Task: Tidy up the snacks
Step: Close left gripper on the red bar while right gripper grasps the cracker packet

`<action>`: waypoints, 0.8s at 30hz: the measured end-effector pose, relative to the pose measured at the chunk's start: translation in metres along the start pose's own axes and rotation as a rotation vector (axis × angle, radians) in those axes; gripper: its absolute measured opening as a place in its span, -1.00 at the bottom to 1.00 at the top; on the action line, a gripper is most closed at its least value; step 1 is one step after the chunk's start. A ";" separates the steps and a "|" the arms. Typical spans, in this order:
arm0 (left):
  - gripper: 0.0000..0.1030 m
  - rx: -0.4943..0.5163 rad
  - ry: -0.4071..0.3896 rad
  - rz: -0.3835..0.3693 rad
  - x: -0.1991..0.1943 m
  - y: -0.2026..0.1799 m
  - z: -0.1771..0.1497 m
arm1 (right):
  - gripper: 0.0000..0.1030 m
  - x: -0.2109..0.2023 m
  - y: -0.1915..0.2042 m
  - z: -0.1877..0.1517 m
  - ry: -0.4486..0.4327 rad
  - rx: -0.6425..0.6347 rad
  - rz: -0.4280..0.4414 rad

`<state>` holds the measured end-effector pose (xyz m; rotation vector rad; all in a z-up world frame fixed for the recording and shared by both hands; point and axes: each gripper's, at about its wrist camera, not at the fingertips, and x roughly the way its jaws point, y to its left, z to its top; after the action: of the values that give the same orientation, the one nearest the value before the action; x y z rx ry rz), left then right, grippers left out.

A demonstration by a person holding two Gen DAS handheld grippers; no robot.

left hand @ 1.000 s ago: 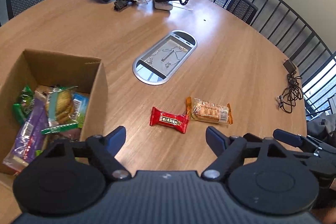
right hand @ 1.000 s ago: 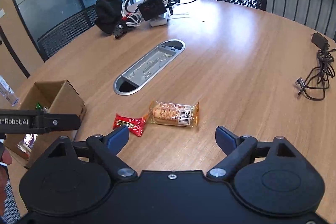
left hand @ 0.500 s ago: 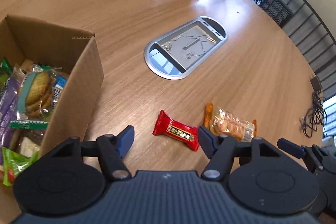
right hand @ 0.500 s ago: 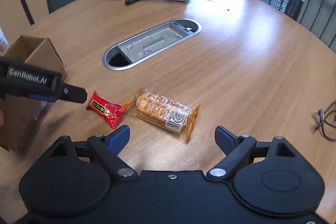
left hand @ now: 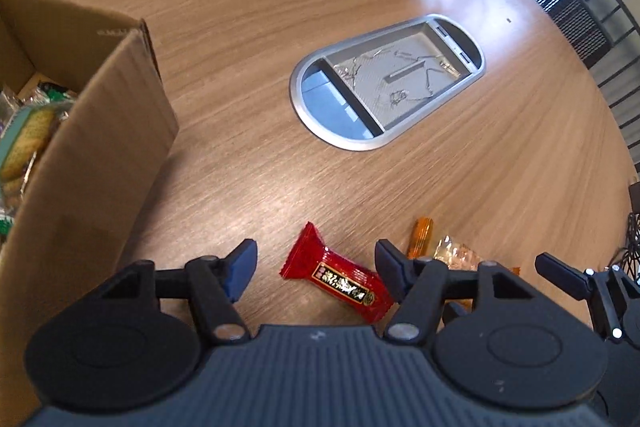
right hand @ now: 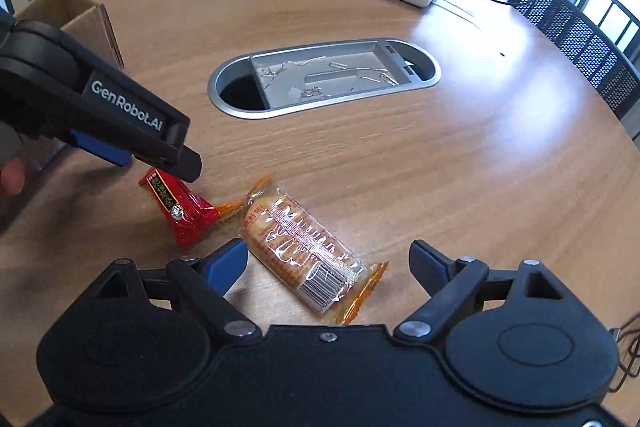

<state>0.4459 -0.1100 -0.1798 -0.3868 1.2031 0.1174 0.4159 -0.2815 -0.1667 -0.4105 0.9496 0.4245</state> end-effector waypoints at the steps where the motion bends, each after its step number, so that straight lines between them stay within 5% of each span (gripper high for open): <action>1: 0.25 0.006 0.002 0.008 0.001 -0.001 0.000 | 0.68 0.003 0.000 0.000 0.004 -0.003 0.001; 9: 0.19 0.004 0.048 0.021 -0.003 0.004 -0.008 | 0.45 0.020 -0.001 0.001 0.016 0.030 -0.003; 12: 0.04 0.013 0.055 0.019 -0.005 0.005 -0.010 | 0.44 0.023 -0.003 0.000 0.017 0.049 0.005; 19: -0.41 0.022 0.073 -0.007 -0.009 0.013 -0.019 | -0.27 0.013 0.002 -0.006 0.044 0.117 0.034; 24: -0.62 0.045 0.067 -0.019 -0.008 0.013 -0.019 | -0.30 0.003 0.012 -0.016 0.061 0.156 0.028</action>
<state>0.4226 -0.1035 -0.1809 -0.3655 1.2658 0.0610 0.4004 -0.2787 -0.1793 -0.2700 1.0413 0.3624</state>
